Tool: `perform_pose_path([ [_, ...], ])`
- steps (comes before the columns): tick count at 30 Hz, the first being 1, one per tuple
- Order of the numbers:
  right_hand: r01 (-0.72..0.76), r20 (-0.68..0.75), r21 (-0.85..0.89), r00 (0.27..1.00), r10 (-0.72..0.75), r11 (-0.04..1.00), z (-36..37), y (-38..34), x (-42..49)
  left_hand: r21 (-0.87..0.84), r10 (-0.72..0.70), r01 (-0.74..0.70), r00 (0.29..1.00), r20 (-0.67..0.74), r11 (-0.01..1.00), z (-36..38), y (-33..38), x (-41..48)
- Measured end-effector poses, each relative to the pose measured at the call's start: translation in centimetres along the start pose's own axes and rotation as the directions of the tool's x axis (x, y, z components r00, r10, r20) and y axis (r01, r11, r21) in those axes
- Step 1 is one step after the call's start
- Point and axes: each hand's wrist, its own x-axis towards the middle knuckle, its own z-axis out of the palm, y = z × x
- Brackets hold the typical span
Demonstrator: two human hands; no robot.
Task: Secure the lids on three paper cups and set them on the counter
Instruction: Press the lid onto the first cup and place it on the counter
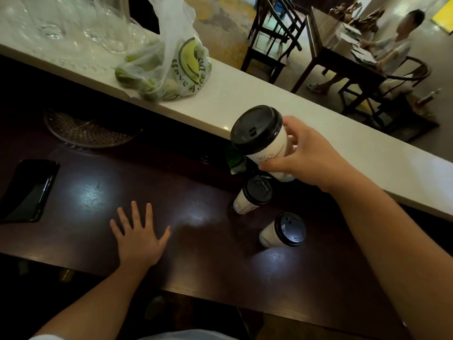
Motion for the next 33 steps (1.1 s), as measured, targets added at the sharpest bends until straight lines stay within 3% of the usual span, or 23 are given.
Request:
perform_pose_path([
  [5, -0.067, -0.018, 0.515, 0.996, 0.089, 0.855, 3.7, 3.8, -1.2, 0.026, -0.005, 0.004, 1.0, 0.008, 1.0, 0.3, -0.1, 0.0],
  [10, -0.138, 0.028, 0.8, 0.981, 0.194, 0.584, 9.4, 7.1, -1.7, 0.026, 0.01, -0.011, 1.0, 0.024, 1.0, 0.4, -0.6, 0.3],
  [14, -0.18, 0.099, 0.893, 0.973, 0.21, 0.413, 12.2, 8.2, -2.2, 0.053, 0.011, -0.015, 0.997, 0.077, 0.998, 0.5, -1.4, 0.4],
  [20, -0.183, 0.119, 0.922, 0.972, 0.202, 0.341, 13.3, 8.1, -2.2, 0.07, 0.067, -0.074, 0.992, 0.105, 0.995, -0.3, -2.9, -0.3],
  [24, -0.175, 0.132, 0.94, 0.978, 0.16, 0.292, 13.6, 8.6, -2.0, 0.082, -0.011, -0.011, 0.964, 0.265, 0.997, -2.0, -1.7, 0.0],
  [27, -0.214, 0.186, 0.947, 0.973, 0.136, 0.241, 13.6, 9.0, -1.9, -0.107, -0.045, 0.107, 0.885, 0.463, 0.989, -5.6, 1.1, 1.7],
  [28, -0.23, 0.207, 0.946, 0.971, 0.121, 0.229, 13.6, 9.1, -1.9, -0.269, 0.016, 0.142, 0.859, 0.511, 0.953, -7.5, 2.2, 2.3],
  [29, -0.245, 0.228, 0.945, 0.968, 0.101, 0.218, 13.6, 9.2, -2.0, -0.472, 0.097, 0.215, 0.828, 0.552, 0.855, -9.4, 3.4, 2.6],
  [31, -0.271, 0.266, 0.943, 0.963, 0.053, 0.193, 13.6, 9.2, -2.0, -0.756, 0.32, 0.402, 0.729, 0.606, 0.517, -13.4, 5.7, 2.7],
  [32, -0.286, 0.286, 0.941, 0.958, 0.028, 0.18, 13.5, 9.2, -2.0, -0.815, 0.448, 0.452, 0.683, 0.577, 0.362, -15.0, 6.5, 2.8],
  [33, -0.3, 0.304, 0.939, 0.953, 0.003, 0.166, 13.5, 9.2, -2.0, -0.84, 0.546, 0.471, 0.644, 0.536, 0.269, -16.3, 7.3, 2.8],
])
